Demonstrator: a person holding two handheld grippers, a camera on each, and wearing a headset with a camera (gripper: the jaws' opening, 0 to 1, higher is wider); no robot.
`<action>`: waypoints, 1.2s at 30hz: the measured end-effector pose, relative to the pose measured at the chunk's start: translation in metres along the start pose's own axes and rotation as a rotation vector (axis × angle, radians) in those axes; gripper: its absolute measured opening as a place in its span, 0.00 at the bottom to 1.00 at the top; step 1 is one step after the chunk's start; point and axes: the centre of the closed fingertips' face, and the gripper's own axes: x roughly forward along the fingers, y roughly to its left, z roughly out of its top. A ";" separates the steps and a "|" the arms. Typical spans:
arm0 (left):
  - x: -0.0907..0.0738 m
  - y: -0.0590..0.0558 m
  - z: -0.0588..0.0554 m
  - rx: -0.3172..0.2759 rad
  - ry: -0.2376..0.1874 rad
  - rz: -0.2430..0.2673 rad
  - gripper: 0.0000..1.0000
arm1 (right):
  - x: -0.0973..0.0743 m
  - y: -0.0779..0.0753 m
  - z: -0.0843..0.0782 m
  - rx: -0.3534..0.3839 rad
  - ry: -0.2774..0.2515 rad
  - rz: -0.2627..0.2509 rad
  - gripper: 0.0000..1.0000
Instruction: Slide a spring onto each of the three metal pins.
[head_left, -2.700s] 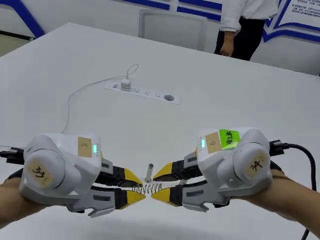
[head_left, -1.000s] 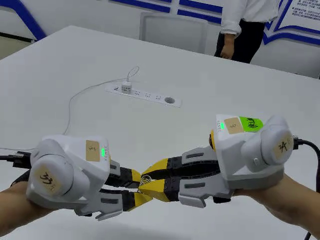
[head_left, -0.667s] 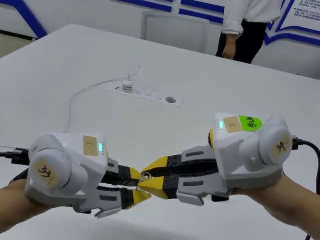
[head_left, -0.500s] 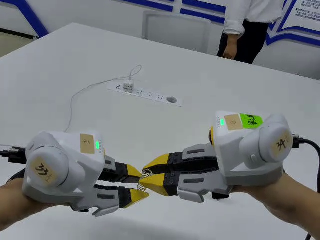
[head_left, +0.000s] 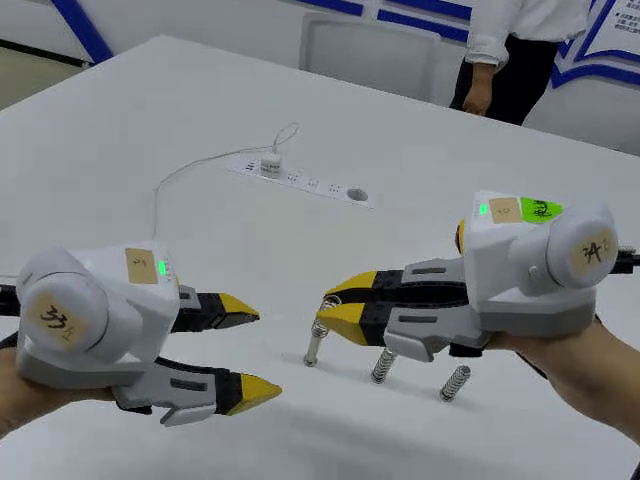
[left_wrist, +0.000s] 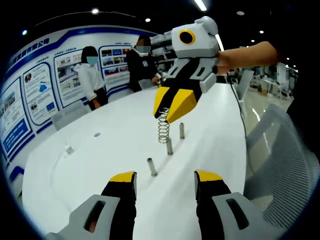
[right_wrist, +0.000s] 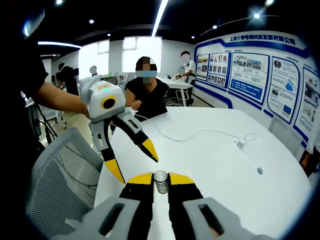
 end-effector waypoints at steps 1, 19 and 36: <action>-0.001 0.002 -0.002 -0.007 0.001 0.004 0.48 | 0.001 -0.005 -0.001 0.003 0.004 -0.015 0.10; -0.008 0.003 -0.022 -0.101 0.029 -0.010 0.64 | 0.023 -0.044 -0.026 0.093 0.049 -0.080 0.10; -0.010 0.014 -0.038 -0.169 0.053 0.063 0.93 | 0.041 -0.043 -0.049 0.149 0.089 -0.073 0.10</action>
